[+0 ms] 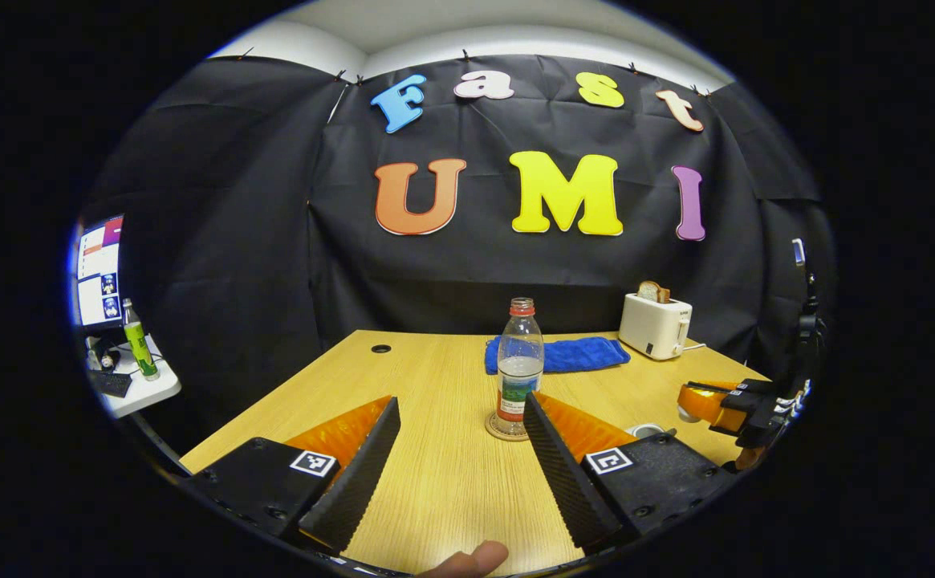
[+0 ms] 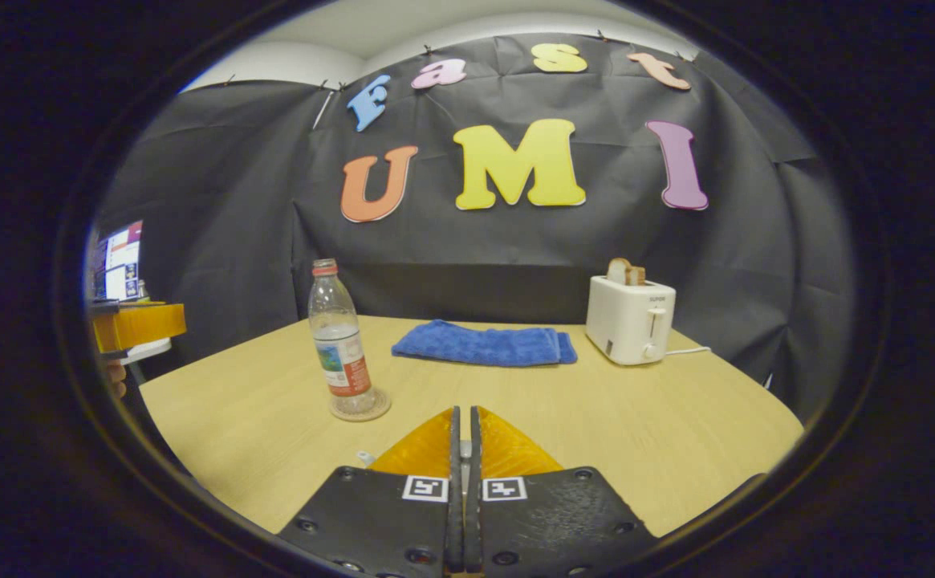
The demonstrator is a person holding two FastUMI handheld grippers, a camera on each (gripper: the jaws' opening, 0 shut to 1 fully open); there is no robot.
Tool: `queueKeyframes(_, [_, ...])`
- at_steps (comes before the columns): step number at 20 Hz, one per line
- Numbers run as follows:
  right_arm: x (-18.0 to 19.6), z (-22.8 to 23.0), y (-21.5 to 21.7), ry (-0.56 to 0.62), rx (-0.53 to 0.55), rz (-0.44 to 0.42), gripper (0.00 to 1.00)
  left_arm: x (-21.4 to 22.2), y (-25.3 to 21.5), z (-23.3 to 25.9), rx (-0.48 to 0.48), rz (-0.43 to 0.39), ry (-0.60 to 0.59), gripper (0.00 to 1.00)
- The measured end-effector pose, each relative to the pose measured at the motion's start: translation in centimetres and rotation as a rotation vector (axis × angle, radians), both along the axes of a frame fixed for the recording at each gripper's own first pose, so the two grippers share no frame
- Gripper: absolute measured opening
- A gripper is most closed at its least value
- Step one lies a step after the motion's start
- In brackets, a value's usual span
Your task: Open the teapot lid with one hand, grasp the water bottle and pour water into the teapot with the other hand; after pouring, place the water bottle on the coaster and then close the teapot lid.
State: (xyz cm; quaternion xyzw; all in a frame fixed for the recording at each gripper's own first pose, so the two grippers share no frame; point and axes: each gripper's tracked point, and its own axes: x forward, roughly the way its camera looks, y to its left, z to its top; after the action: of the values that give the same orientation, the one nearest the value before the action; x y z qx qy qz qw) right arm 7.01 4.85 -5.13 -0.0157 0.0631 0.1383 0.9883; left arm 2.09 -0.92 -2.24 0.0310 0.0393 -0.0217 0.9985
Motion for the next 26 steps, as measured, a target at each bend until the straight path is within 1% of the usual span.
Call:
queueKeyframes(2, [0.4,-0.2,1.3,0.007,-0.002,0.005,0.01,-0.4,-0.2,0.6,-0.003,-0.019,-0.012,0.97])
queueKeyframes(3, [0.7,-0.2,1.6,0.006,-0.002,-0.001,0.03,-0.5,-0.5,0.7,0.003,-0.031,-0.015,0.97])
queueKeyframes(4, [0.8,-0.4,1.8,0.013,0.001,-0.005,0.01,-0.7,-0.7,0.8,0.012,-0.042,-0.020,0.97])
queueKeyframes(6, [1.1,-1.0,2.6,0.030,-0.015,-0.001,0.01,-0.9,-1.1,1.0,0.031,-0.059,-0.025,0.97])
queueKeyframes(9, [1.3,-1.2,3.0,0.032,-0.013,-0.005,0.01,-0.8,-0.9,1.7,0.044,-0.056,-0.048,0.97])
queueKeyframes(16, [1.9,-3.1,3.4,0.082,0.010,-0.007,0.01,-0.3,0.8,1.5,-0.003,-0.020,-0.032,0.97])
queueKeyframes(19, [1.8,-3.2,3.6,0.085,0.003,-0.005,0.03,-0.3,-0.1,1.0,-0.062,-0.062,-0.007,0.97])
queueKeyframes(22, [1.7,-3.0,3.8,0.072,-0.009,-0.008,0.06,-0.1,0.5,1.0,-0.036,-0.047,-0.007,0.97])
queueKeyframes(25, [1.0,-2.3,3.9,0.048,-0.016,-0.003,0.06,-0.3,0.2,1.1,-0.041,-0.063,-0.007,0.97])
queueKeyframes(26, [0.7,-1.9,3.8,0.038,-0.020,-0.002,0.12,-0.2,0.2,1.0,-0.039,-0.064,-0.006,0.97])
